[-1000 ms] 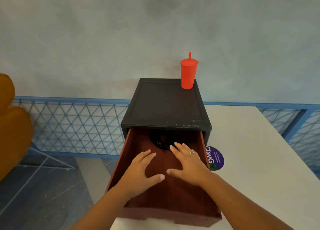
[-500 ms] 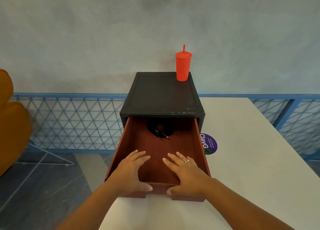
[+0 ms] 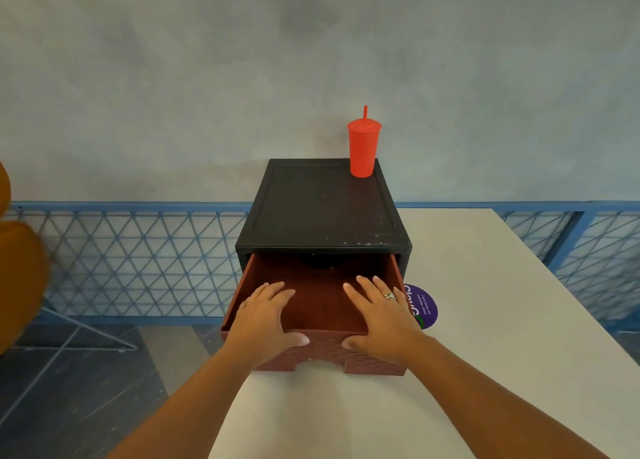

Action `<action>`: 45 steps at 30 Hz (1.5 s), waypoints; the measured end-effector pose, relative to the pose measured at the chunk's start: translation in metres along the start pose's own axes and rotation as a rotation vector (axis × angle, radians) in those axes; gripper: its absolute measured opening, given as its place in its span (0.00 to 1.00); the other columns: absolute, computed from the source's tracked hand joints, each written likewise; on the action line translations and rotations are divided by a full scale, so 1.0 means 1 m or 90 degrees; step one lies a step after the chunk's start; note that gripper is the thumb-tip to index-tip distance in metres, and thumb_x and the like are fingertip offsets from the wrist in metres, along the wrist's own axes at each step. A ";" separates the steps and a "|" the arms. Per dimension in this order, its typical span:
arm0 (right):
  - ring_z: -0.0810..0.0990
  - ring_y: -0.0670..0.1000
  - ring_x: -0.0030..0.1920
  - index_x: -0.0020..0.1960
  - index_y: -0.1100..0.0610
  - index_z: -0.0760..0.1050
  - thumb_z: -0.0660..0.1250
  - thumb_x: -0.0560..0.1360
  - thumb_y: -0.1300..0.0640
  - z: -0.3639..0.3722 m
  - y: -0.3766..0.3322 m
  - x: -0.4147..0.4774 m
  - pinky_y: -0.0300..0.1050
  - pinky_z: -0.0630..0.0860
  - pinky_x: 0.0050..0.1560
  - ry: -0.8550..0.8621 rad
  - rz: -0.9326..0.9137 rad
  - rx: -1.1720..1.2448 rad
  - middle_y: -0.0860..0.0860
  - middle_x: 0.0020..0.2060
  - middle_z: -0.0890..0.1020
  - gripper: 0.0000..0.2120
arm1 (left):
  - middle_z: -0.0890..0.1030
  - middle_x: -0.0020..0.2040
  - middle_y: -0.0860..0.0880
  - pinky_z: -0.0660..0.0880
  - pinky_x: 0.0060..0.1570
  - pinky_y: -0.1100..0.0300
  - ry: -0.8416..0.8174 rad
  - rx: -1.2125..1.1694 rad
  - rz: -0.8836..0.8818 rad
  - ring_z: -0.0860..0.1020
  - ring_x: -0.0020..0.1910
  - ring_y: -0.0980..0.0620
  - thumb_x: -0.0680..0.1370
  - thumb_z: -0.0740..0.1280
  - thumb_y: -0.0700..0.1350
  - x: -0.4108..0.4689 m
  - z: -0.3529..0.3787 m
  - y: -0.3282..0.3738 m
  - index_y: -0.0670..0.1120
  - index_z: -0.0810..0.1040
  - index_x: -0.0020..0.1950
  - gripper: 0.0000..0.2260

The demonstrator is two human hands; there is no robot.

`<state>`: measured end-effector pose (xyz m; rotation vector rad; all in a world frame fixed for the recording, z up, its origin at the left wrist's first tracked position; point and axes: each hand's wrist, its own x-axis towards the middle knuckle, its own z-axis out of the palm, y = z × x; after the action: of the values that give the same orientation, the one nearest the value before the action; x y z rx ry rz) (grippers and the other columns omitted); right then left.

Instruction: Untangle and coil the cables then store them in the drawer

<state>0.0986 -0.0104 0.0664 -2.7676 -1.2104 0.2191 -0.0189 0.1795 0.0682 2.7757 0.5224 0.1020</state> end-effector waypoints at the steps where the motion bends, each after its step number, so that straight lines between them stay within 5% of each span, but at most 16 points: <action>1: 0.40 0.54 0.76 0.75 0.43 0.42 0.63 0.69 0.33 0.000 0.002 0.004 0.57 0.42 0.74 0.002 0.000 -0.005 0.46 0.77 0.44 0.44 | 0.55 0.77 0.54 0.53 0.74 0.48 -0.008 0.009 0.006 0.50 0.76 0.50 0.67 0.69 0.65 0.005 0.000 -0.003 0.54 0.57 0.75 0.41; 8: 0.40 0.55 0.76 0.75 0.41 0.39 0.59 0.67 0.28 0.001 0.017 0.031 0.58 0.40 0.73 0.064 0.057 -0.025 0.47 0.76 0.42 0.45 | 0.51 0.78 0.53 0.44 0.73 0.45 0.027 0.042 0.003 0.45 0.77 0.49 0.71 0.62 0.66 0.034 0.012 -0.014 0.55 0.53 0.75 0.37; 14: 0.38 0.58 0.76 0.75 0.44 0.37 0.53 0.64 0.25 0.001 0.035 0.072 0.60 0.39 0.71 0.091 0.113 -0.080 0.51 0.76 0.40 0.48 | 0.38 0.77 0.48 0.33 0.68 0.47 0.088 0.134 0.033 0.30 0.71 0.45 0.74 0.63 0.61 0.076 0.017 -0.023 0.55 0.41 0.76 0.39; 16: 0.48 0.60 0.76 0.76 0.46 0.45 0.49 0.64 0.23 0.000 0.040 0.084 0.61 0.44 0.70 0.112 0.129 -0.099 0.54 0.77 0.50 0.47 | 0.47 0.78 0.45 0.42 0.69 0.45 0.122 0.174 0.057 0.39 0.73 0.43 0.70 0.69 0.60 0.090 0.021 -0.027 0.51 0.46 0.77 0.44; 18: 0.67 0.61 0.70 0.72 0.50 0.59 0.44 0.66 0.23 0.004 0.045 0.096 0.62 0.55 0.66 0.106 0.142 -0.110 0.57 0.70 0.69 0.44 | 0.63 0.74 0.43 0.55 0.67 0.43 0.109 0.205 0.071 0.55 0.73 0.41 0.62 0.76 0.60 0.101 0.027 -0.033 0.48 0.56 0.74 0.47; 20: 0.77 0.60 0.62 0.68 0.50 0.64 0.42 0.68 0.25 0.009 0.052 0.105 0.59 0.58 0.70 0.111 0.137 -0.087 0.57 0.61 0.78 0.40 | 0.71 0.70 0.43 0.58 0.69 0.42 0.148 0.208 0.095 0.62 0.72 0.42 0.59 0.78 0.59 0.112 0.036 -0.041 0.48 0.62 0.72 0.46; 23: 0.77 0.60 0.60 0.65 0.50 0.65 0.38 0.72 0.29 0.014 0.058 0.112 0.52 0.45 0.70 0.144 0.122 -0.056 0.57 0.57 0.80 0.35 | 0.76 0.63 0.44 0.50 0.66 0.42 0.235 0.140 0.102 0.63 0.67 0.44 0.59 0.79 0.54 0.125 0.043 -0.043 0.50 0.67 0.65 0.39; 30: 0.67 0.57 0.59 0.58 0.49 0.67 0.37 0.77 0.37 0.028 0.061 0.129 0.49 0.35 0.73 0.204 0.145 -0.028 0.57 0.52 0.82 0.26 | 0.81 0.53 0.42 0.39 0.72 0.48 0.336 0.035 0.040 0.67 0.61 0.44 0.60 0.79 0.47 0.145 0.063 -0.036 0.51 0.69 0.54 0.28; 32: 0.67 0.57 0.58 0.58 0.49 0.68 0.38 0.77 0.38 0.030 0.065 0.132 0.49 0.36 0.73 0.217 0.141 -0.035 0.57 0.52 0.83 0.26 | 0.80 0.54 0.43 0.38 0.72 0.49 0.370 0.034 0.056 0.67 0.61 0.44 0.74 0.64 0.55 0.146 0.067 -0.041 0.51 0.70 0.54 0.12; 35: 0.68 0.56 0.58 0.58 0.48 0.68 0.37 0.77 0.37 0.033 0.068 0.135 0.48 0.36 0.73 0.226 0.137 -0.052 0.57 0.51 0.83 0.26 | 0.77 0.55 0.45 0.39 0.72 0.48 0.307 0.023 0.026 0.68 0.60 0.44 0.79 0.41 0.60 0.146 0.065 -0.040 0.52 0.71 0.54 0.22; 36: 0.68 0.56 0.58 0.58 0.48 0.68 0.37 0.77 0.37 0.031 0.067 0.135 0.48 0.36 0.73 0.217 0.143 -0.045 0.56 0.51 0.83 0.26 | 0.77 0.55 0.45 0.38 0.72 0.49 0.321 0.032 0.030 0.68 0.60 0.44 0.79 0.44 0.60 0.145 0.062 -0.039 0.52 0.70 0.53 0.20; 38: 0.68 0.56 0.58 0.58 0.48 0.68 0.36 0.77 0.37 0.027 0.063 0.132 0.49 0.36 0.73 0.172 0.168 -0.025 0.56 0.52 0.83 0.27 | 0.78 0.55 0.45 0.38 0.72 0.49 0.362 0.060 0.039 0.68 0.60 0.44 0.73 0.64 0.56 0.146 0.060 -0.037 0.52 0.70 0.53 0.13; 40: 0.70 0.57 0.59 0.59 0.47 0.68 0.42 0.76 0.36 0.028 0.064 0.129 0.49 0.35 0.73 0.173 0.152 -0.065 0.55 0.52 0.83 0.24 | 0.81 0.53 0.44 0.38 0.72 0.50 0.314 0.051 0.037 0.67 0.60 0.45 0.58 0.80 0.47 0.147 0.059 -0.035 0.52 0.70 0.53 0.29; 41: 0.74 0.58 0.58 0.59 0.47 0.68 0.53 0.74 0.35 0.030 0.067 0.129 0.49 0.36 0.73 0.207 0.138 -0.110 0.54 0.52 0.83 0.21 | 0.81 0.52 0.44 0.40 0.72 0.49 0.305 0.060 0.025 0.67 0.60 0.45 0.54 0.81 0.45 0.145 0.058 -0.036 0.53 0.70 0.54 0.33; 43: 0.81 0.58 0.54 0.59 0.46 0.68 0.74 0.58 0.37 0.034 0.070 0.130 0.51 0.42 0.73 0.185 0.155 -0.128 0.53 0.51 0.83 0.34 | 0.81 0.52 0.47 0.51 0.70 0.44 0.267 0.100 0.020 0.70 0.60 0.46 0.49 0.82 0.47 0.143 0.050 -0.034 0.54 0.71 0.54 0.37; 45: 0.83 0.56 0.52 0.59 0.45 0.68 0.78 0.47 0.36 0.031 0.067 0.128 0.55 0.62 0.68 0.160 0.174 -0.108 0.51 0.51 0.84 0.43 | 0.82 0.51 0.49 0.65 0.62 0.37 0.222 0.115 0.016 0.77 0.57 0.45 0.44 0.82 0.49 0.139 0.046 -0.035 0.55 0.74 0.53 0.38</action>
<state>0.2278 0.0399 0.0143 -2.9847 -0.8252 -0.2144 0.1046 0.2475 0.0152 2.9558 0.6058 0.5799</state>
